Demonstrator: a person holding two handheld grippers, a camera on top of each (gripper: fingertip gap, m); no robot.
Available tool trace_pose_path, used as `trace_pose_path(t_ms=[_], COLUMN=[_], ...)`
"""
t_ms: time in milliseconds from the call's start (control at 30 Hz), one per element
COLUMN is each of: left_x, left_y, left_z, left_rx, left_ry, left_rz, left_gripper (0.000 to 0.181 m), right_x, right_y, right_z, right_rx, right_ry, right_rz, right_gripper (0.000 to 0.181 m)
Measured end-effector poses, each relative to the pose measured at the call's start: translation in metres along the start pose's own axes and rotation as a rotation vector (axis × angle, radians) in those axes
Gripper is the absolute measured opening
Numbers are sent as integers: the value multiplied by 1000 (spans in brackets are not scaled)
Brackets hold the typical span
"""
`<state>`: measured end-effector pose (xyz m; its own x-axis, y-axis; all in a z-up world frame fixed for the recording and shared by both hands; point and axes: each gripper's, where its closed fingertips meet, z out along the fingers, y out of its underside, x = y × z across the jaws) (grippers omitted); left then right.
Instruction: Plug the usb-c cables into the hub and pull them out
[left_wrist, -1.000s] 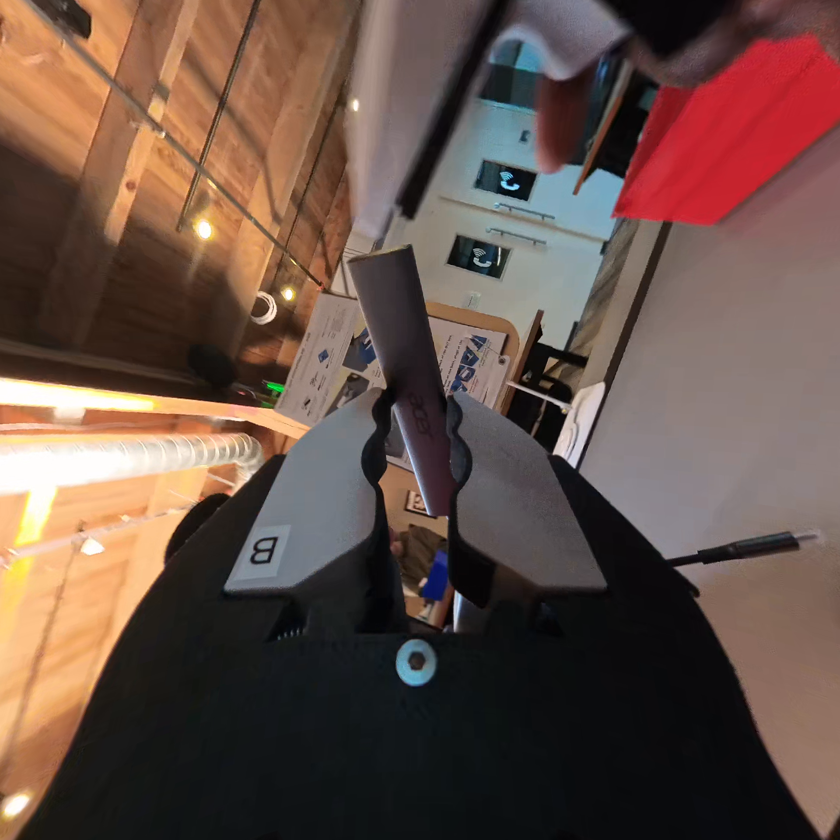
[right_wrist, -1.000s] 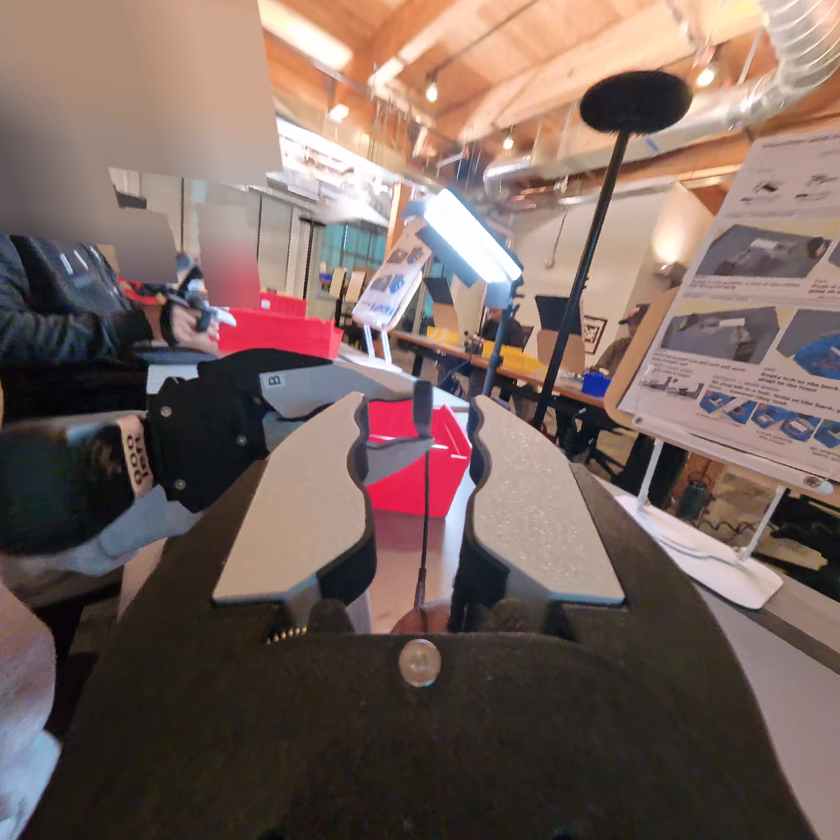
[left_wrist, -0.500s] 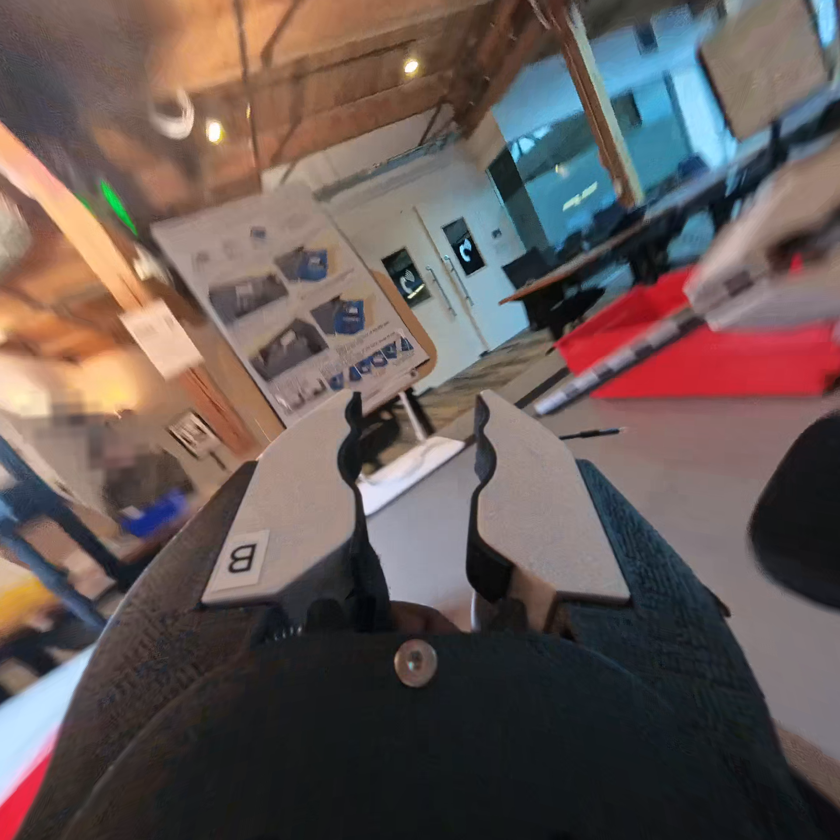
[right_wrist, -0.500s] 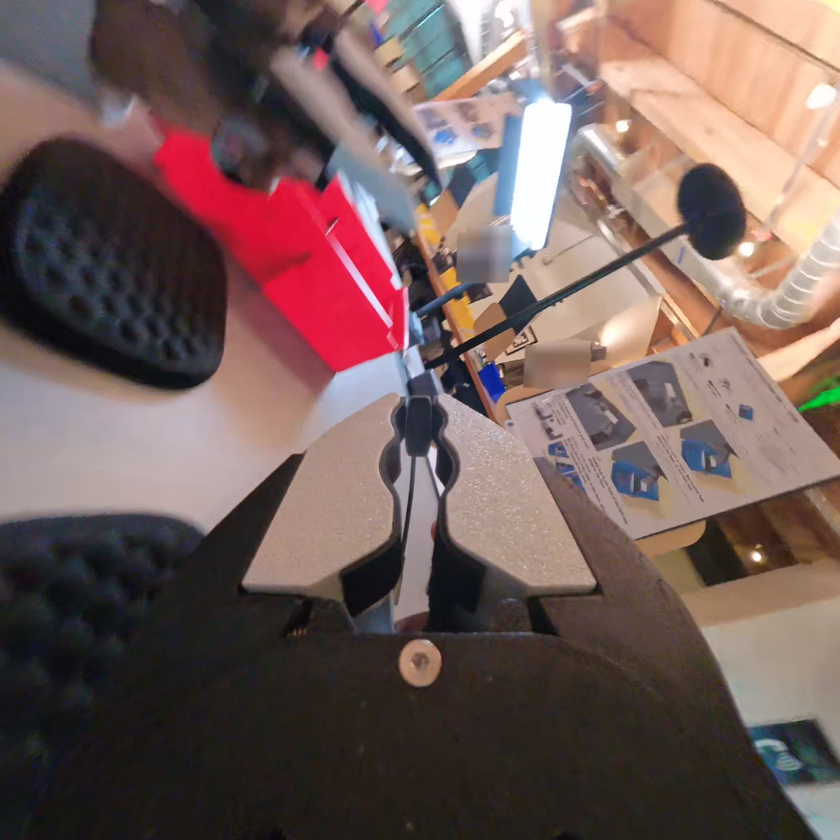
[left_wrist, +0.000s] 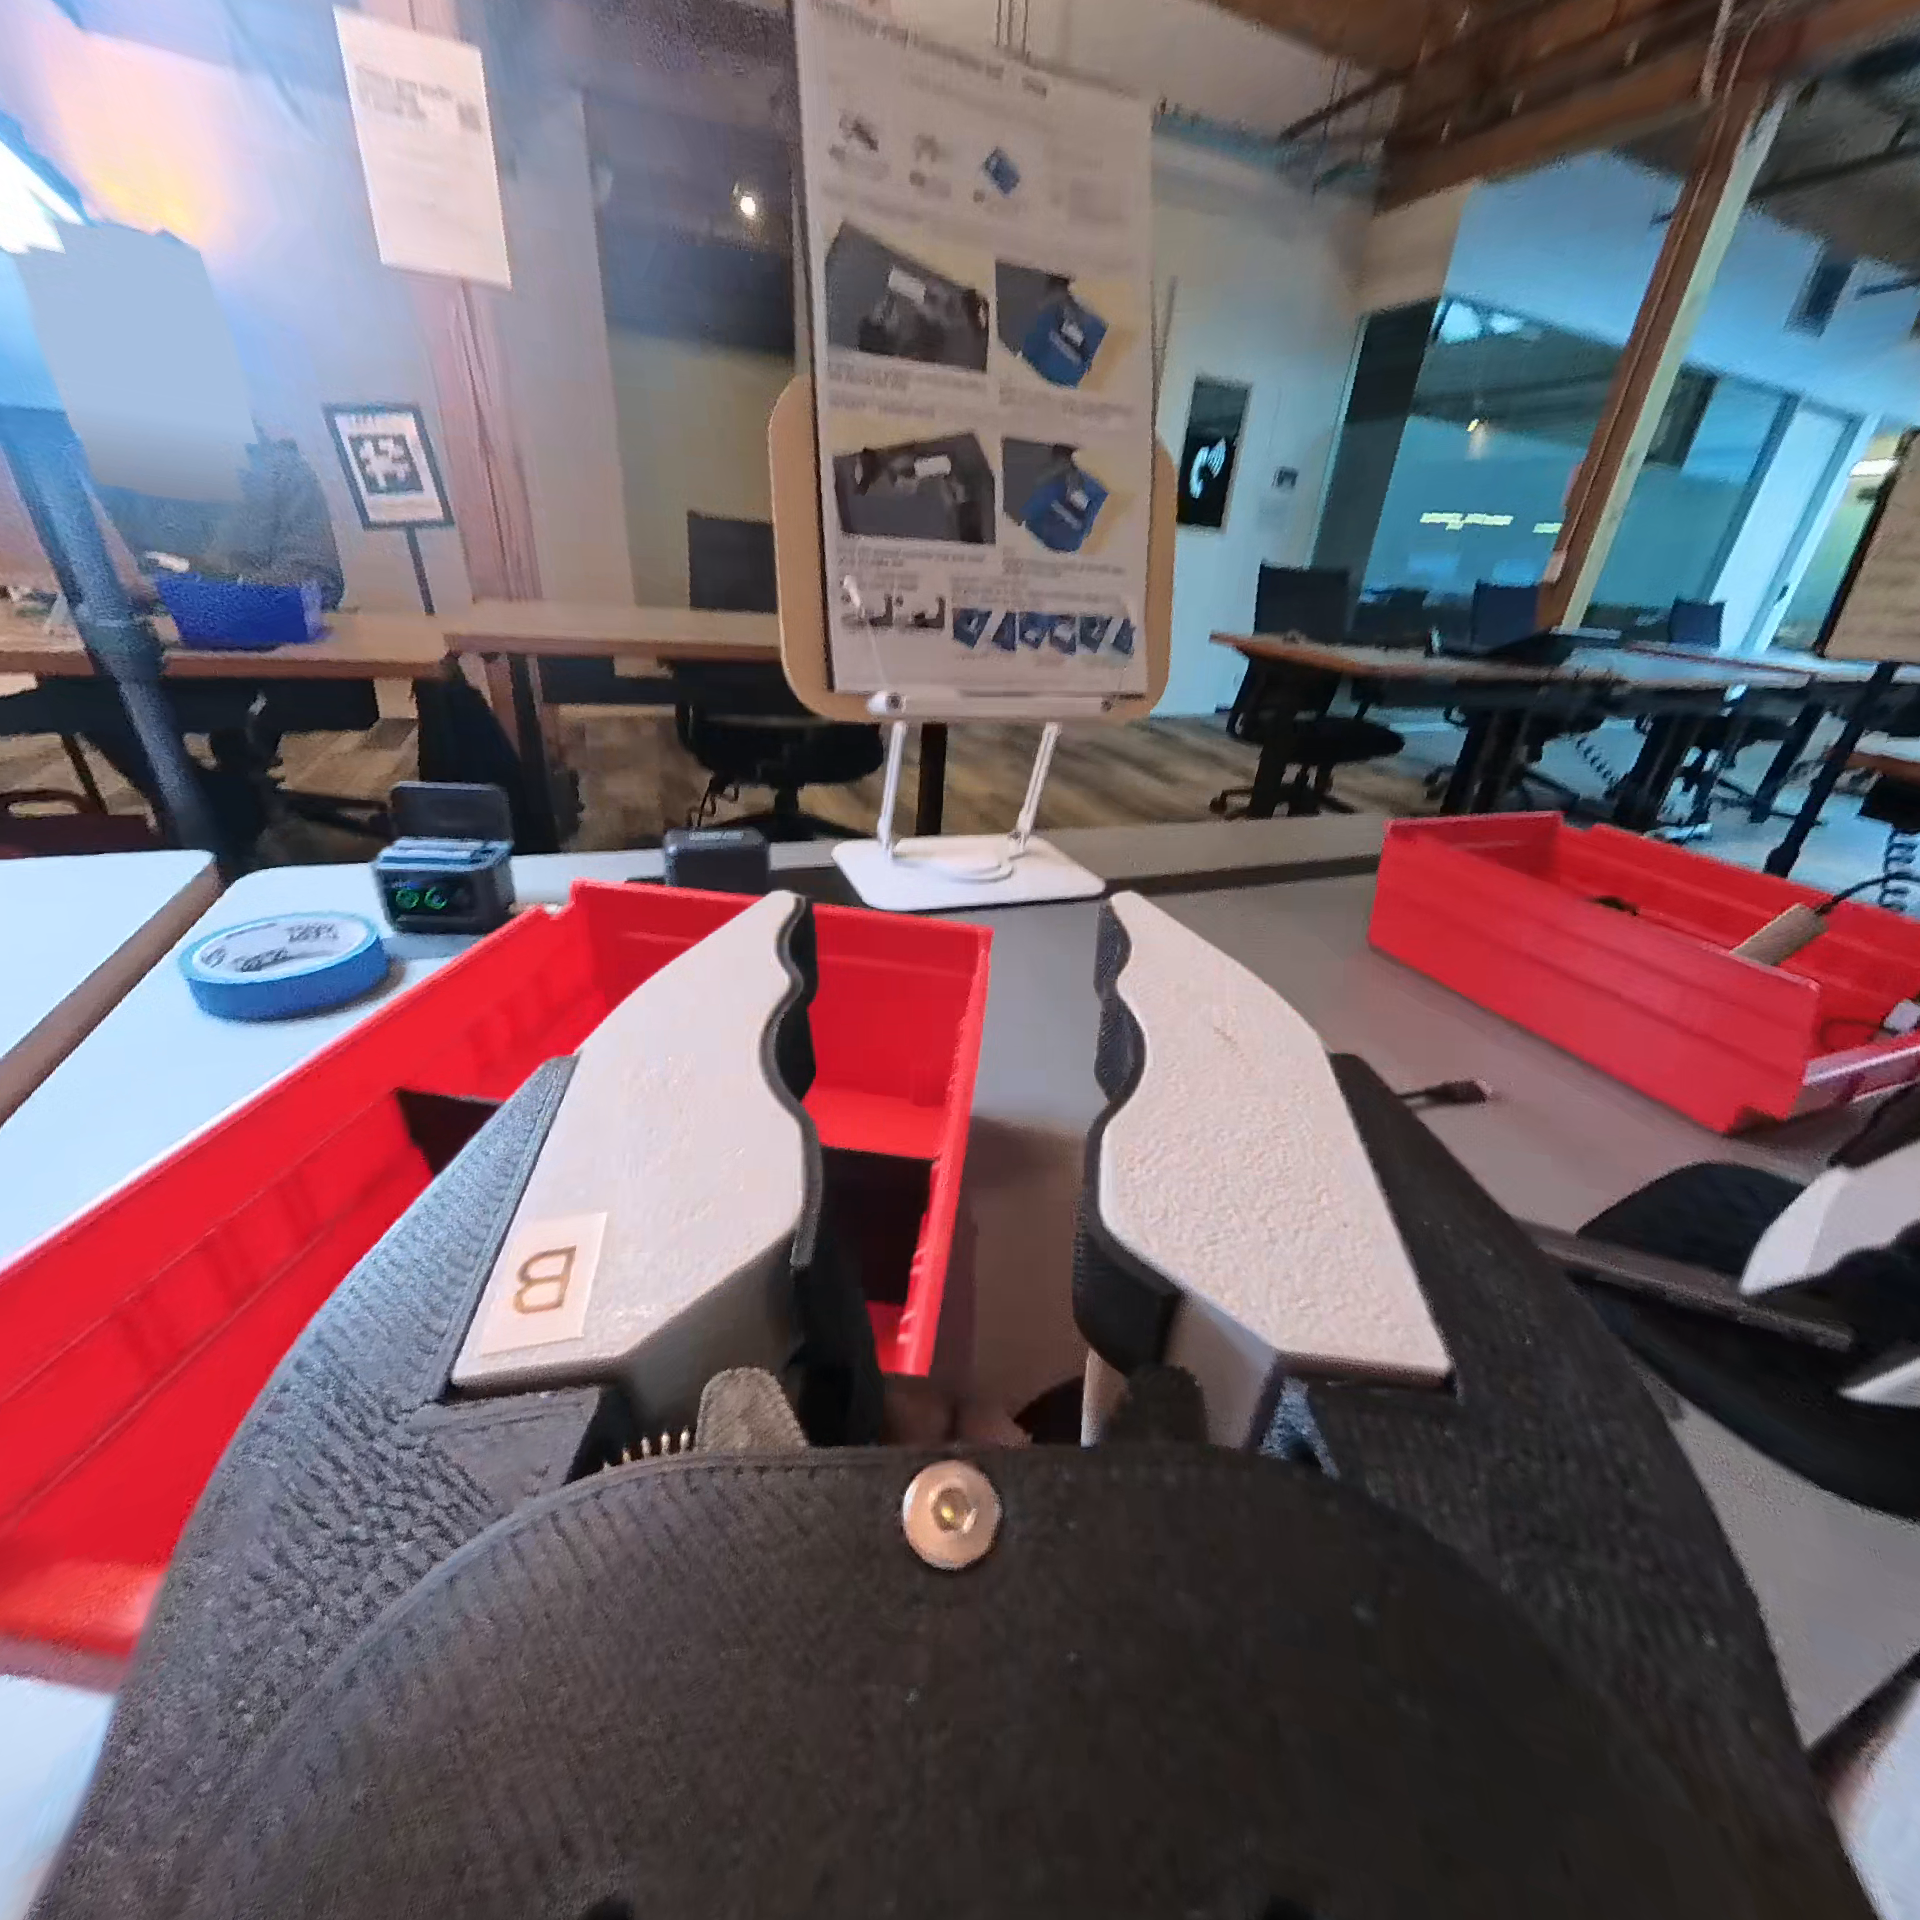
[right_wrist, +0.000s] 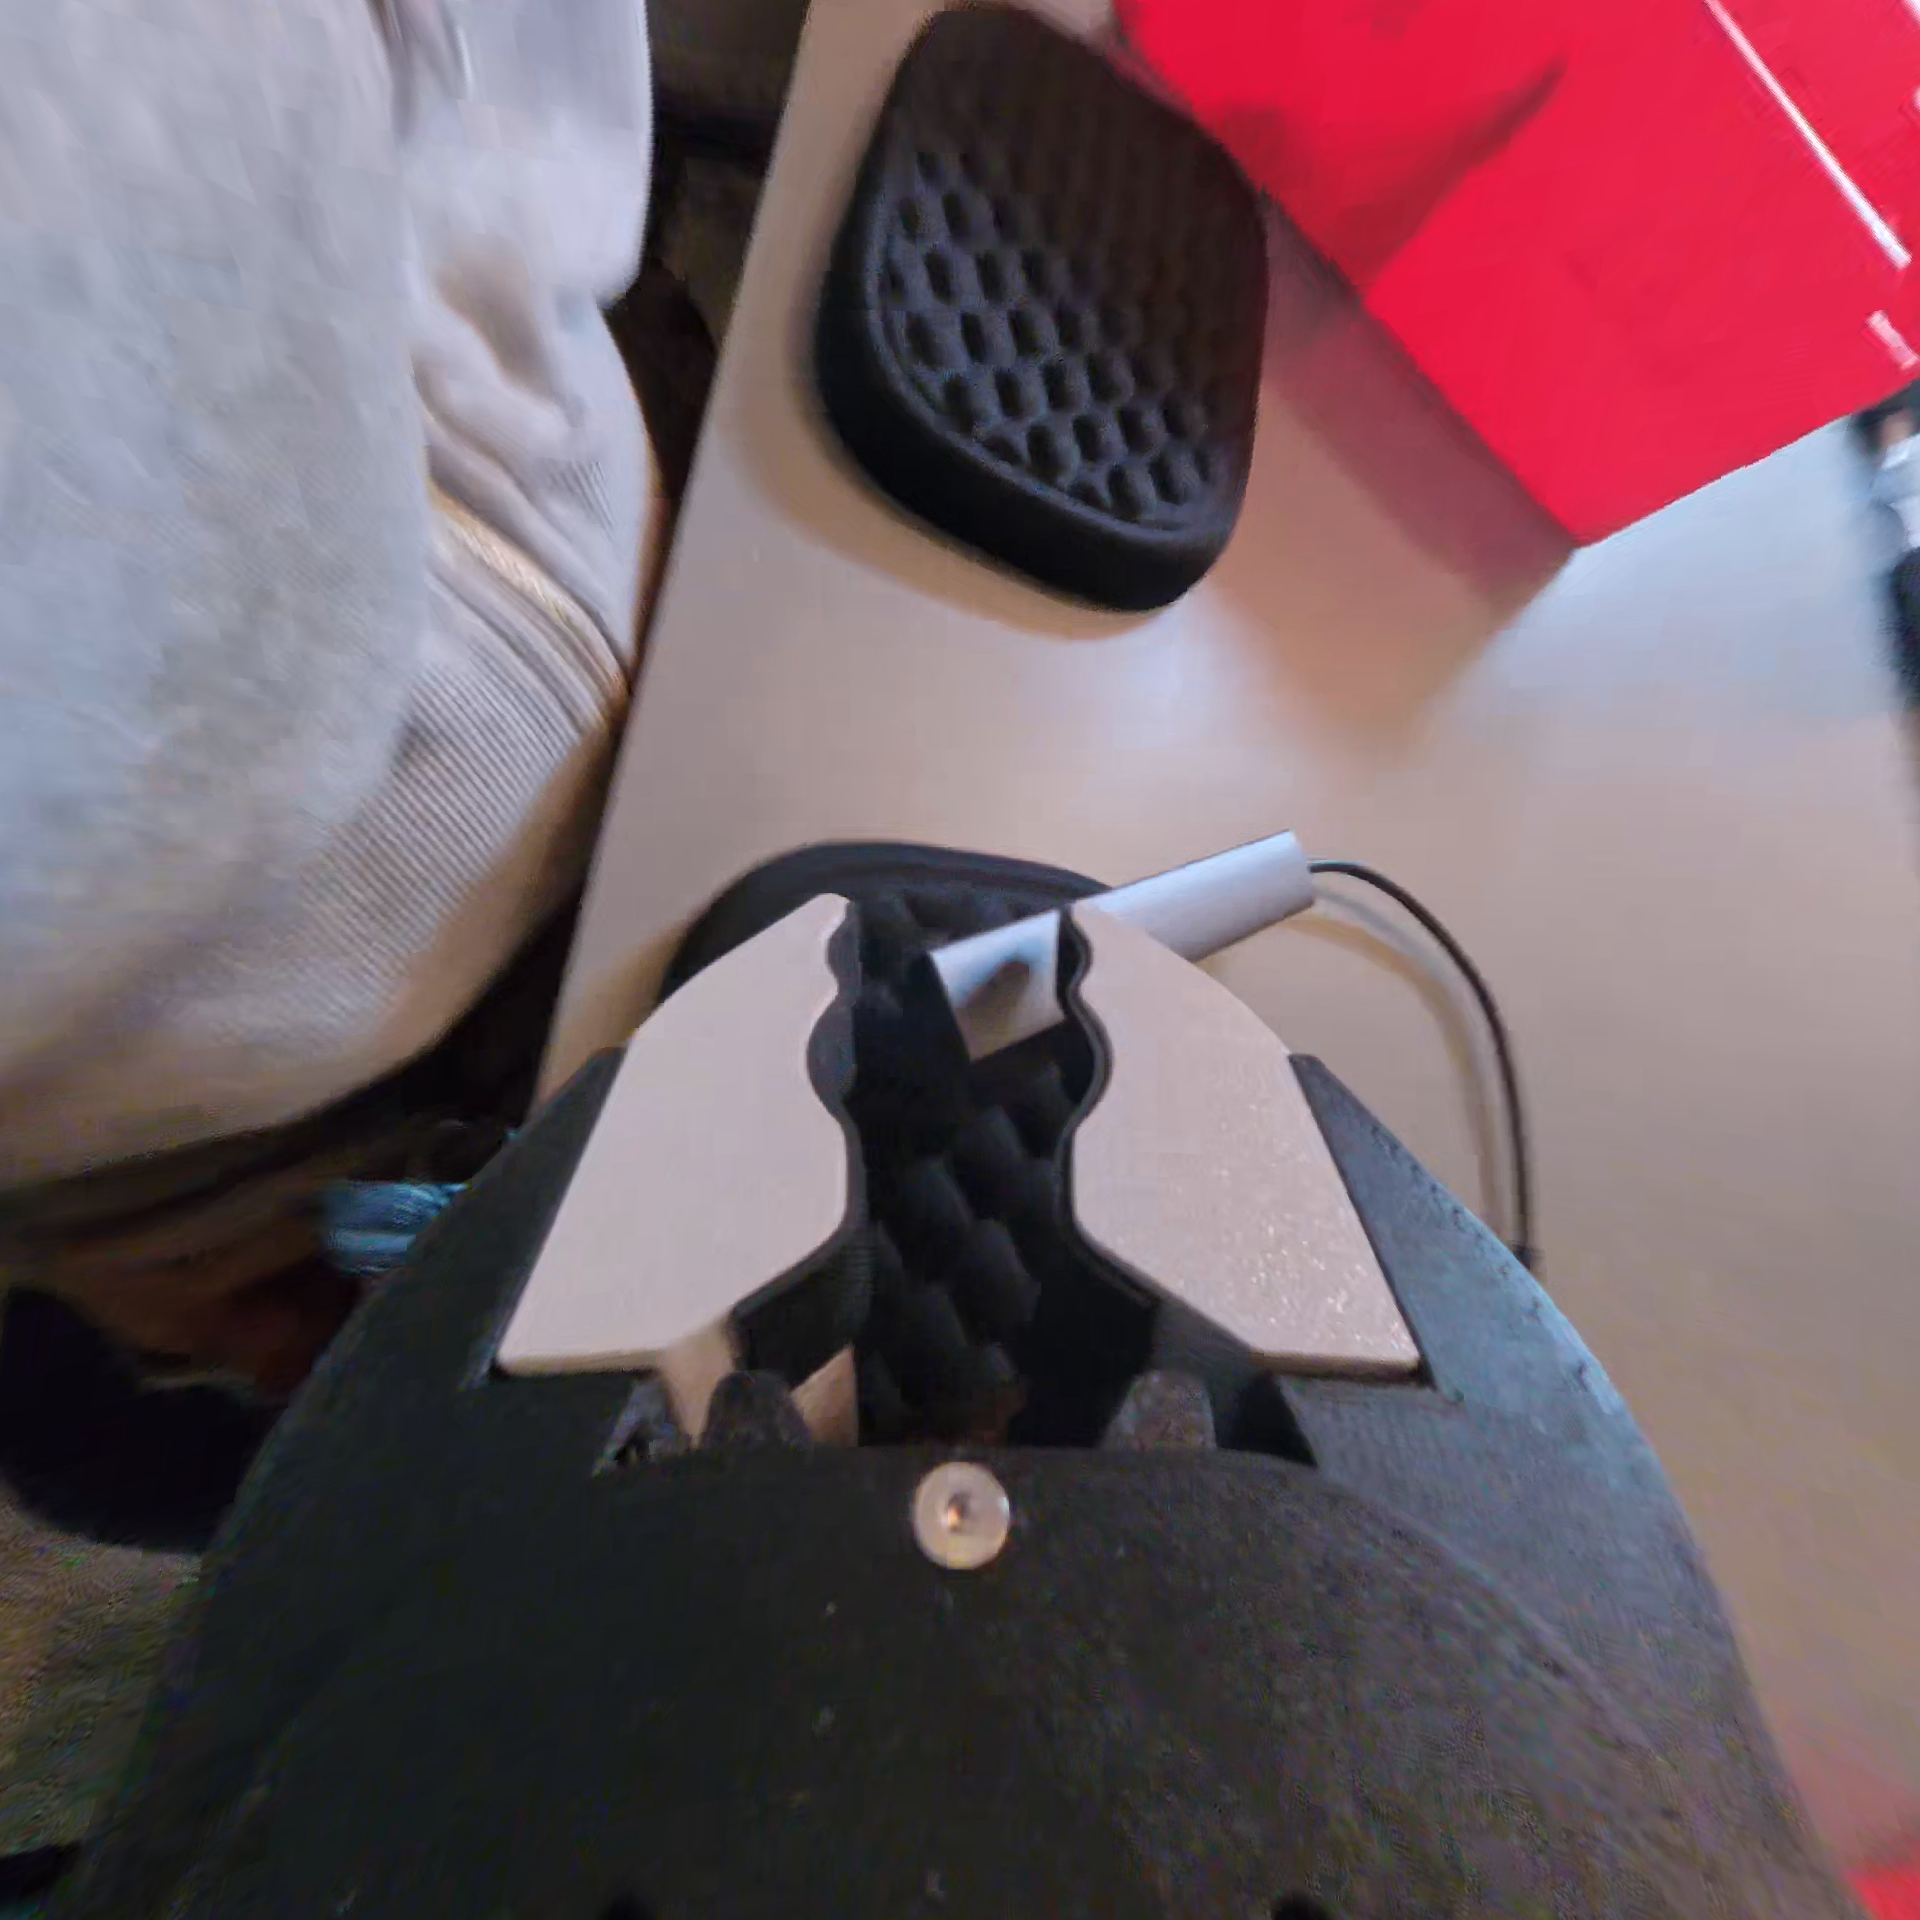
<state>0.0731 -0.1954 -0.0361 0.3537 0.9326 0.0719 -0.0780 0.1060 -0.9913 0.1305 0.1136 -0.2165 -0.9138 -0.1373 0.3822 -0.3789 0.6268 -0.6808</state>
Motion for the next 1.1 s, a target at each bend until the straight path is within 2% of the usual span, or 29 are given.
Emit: trace_pose_path(t_ms=[67,133,233,267,367,467,567,633,700,833,967,1100], left_x=[-9,-11,-30,-40,-57,-81,-106,-119,-128,-146,-152,-141], left_y=[9,27,55,62,77,103,134,149,162,180,189,179], left_z=[-3,-4,-3,0,15,19,10,6,1,-11,-1,16], left_rx=[-72,-230,-496,-571,-736,-942,-1168,-1266,-1376,-1560,-1526,-1380], left_ry=[-13,51,149,169,232,265,336,362,355,307,287,337], left_rz=[3,40,257,315,326,489,679,728,698,618,540,645], left_gripper=[51,51,52,51,47,44,39,34,28,28,33,33], right_x=[3,14,42,50,71,89,96,98,97,92,92,94], right_y=[-19,-45,-66,-66,-57,-48,-43,-41,-42,-45,-45,-43], right_z=[-14,-35,-67,-74,-82,-92,-100,-100,-96,-89,-88,-89], right_rx=[157,396,752,834,1010,1172,1226,1223,1205,1162,1158,1167], right_ry=[-77,-136,-148,-137,-86,-122,-114,-95,-94,-100,-98,-101], right_rz=[158,298,463,503,621,782,825,831,827,802,802,817], right_gripper=[49,58,60,59,54,51,47,47,46,46,45,44])
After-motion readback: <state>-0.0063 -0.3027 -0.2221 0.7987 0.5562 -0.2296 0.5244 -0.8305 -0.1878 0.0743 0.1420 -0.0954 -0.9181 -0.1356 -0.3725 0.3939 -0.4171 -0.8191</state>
